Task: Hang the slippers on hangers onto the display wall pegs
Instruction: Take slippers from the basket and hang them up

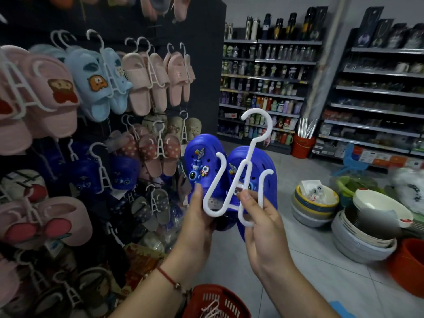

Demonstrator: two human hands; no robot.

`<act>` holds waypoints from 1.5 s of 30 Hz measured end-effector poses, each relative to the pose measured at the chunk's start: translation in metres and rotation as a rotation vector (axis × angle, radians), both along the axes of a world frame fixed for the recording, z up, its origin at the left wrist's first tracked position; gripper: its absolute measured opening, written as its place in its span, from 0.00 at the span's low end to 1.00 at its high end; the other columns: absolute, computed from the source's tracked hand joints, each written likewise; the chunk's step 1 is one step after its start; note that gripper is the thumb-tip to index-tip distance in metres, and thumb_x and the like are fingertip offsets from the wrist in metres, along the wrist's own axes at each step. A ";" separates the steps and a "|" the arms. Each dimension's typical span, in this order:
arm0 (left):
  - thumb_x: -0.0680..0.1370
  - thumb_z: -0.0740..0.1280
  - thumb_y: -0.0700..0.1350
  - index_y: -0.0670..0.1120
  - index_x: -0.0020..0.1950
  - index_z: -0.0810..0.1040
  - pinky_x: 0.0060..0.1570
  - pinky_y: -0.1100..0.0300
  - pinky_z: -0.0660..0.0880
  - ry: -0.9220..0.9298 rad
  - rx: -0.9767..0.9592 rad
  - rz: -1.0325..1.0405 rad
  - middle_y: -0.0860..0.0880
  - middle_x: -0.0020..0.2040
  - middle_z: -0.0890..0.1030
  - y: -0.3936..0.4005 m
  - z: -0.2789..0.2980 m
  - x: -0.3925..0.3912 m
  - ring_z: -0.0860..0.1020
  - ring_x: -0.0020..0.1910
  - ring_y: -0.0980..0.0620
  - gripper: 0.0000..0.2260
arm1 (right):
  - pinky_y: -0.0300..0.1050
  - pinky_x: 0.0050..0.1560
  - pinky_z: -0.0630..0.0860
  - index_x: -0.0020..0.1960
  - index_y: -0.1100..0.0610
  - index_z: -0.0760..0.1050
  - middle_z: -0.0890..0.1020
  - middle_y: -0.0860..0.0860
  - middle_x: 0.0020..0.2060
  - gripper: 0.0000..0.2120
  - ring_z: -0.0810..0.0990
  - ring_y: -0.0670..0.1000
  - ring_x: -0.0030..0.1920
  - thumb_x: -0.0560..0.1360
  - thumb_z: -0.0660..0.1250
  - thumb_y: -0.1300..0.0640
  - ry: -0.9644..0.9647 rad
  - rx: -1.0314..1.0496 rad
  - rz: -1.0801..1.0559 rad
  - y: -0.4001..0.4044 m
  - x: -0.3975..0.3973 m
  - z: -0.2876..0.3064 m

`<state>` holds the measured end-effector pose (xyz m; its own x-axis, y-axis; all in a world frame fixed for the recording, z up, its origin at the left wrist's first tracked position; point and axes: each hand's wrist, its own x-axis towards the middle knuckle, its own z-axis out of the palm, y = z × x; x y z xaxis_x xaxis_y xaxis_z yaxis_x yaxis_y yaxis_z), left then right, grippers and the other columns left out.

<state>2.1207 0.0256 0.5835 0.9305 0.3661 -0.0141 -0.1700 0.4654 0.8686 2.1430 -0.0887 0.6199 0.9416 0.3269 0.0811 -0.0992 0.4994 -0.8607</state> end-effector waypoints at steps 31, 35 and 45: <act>0.84 0.64 0.43 0.49 0.63 0.80 0.55 0.62 0.78 -0.160 0.602 0.117 0.51 0.56 0.85 -0.008 0.032 -0.009 0.83 0.56 0.53 0.10 | 0.67 0.62 0.75 0.47 0.57 0.85 0.86 0.61 0.46 0.06 0.83 0.65 0.52 0.76 0.71 0.56 -0.092 -0.334 -0.020 -0.020 0.045 -0.004; 0.85 0.62 0.44 0.61 0.68 0.76 0.59 0.64 0.75 -0.212 0.776 0.144 0.59 0.61 0.82 -0.016 0.028 -0.012 0.80 0.62 0.58 0.16 | 0.58 0.61 0.77 0.49 0.62 0.84 0.85 0.63 0.49 0.12 0.84 0.62 0.52 0.69 0.73 0.57 0.063 -0.095 -0.005 -0.015 0.048 0.000; 0.78 0.68 0.58 0.48 0.38 0.75 0.35 0.49 0.74 -0.016 0.815 0.465 0.53 0.32 0.75 0.008 0.030 -0.005 0.74 0.32 0.54 0.16 | 0.52 0.56 0.78 0.49 0.61 0.80 0.85 0.59 0.45 0.10 0.84 0.55 0.47 0.69 0.71 0.59 -0.016 0.048 -0.033 -0.023 0.057 0.002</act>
<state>2.1154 0.0334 0.6134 0.6863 0.5924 0.4219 -0.2007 -0.4033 0.8928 2.2002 -0.1116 0.6218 0.9502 0.2911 0.1117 -0.0680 0.5432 -0.8368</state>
